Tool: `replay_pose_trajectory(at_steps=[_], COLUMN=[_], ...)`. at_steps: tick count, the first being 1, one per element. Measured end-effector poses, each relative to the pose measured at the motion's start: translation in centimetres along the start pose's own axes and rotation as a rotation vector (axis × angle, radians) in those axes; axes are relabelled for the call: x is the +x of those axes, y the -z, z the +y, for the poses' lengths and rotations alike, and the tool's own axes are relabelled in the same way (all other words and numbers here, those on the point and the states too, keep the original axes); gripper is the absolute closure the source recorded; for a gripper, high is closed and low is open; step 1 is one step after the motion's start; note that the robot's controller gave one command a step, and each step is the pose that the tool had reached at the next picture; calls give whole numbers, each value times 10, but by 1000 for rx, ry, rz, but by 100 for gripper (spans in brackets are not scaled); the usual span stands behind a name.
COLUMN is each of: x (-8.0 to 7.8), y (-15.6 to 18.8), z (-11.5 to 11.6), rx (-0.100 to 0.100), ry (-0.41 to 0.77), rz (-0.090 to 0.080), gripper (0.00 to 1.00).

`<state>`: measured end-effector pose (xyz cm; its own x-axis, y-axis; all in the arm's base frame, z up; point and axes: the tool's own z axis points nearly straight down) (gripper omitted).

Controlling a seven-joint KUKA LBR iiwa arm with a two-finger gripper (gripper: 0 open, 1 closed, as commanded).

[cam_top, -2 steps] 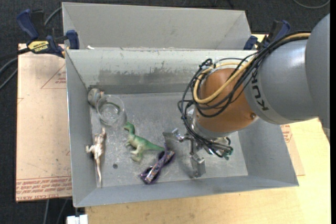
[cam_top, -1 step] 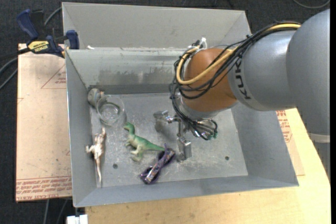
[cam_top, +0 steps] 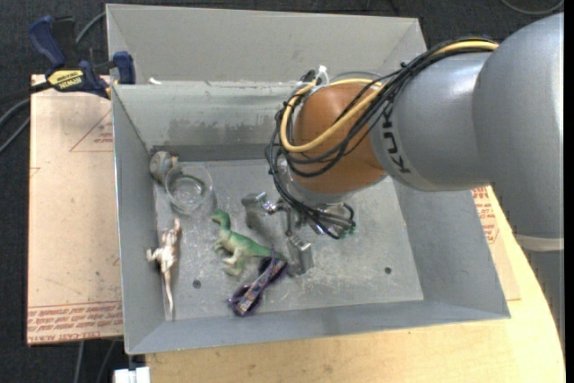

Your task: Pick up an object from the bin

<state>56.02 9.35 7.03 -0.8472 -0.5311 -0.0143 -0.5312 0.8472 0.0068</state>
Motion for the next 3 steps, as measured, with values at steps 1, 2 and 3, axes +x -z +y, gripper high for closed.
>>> replay_pose_trajectory(at_steps=[1, 2, 3], x=[12, -3, -3], y=[-1, 0, -1], z=[32, 67, 67], rx=[1, -2, -2], ry=[-22, 377, 377], rz=[3, -2, -2], gripper=[0, 100, 100])
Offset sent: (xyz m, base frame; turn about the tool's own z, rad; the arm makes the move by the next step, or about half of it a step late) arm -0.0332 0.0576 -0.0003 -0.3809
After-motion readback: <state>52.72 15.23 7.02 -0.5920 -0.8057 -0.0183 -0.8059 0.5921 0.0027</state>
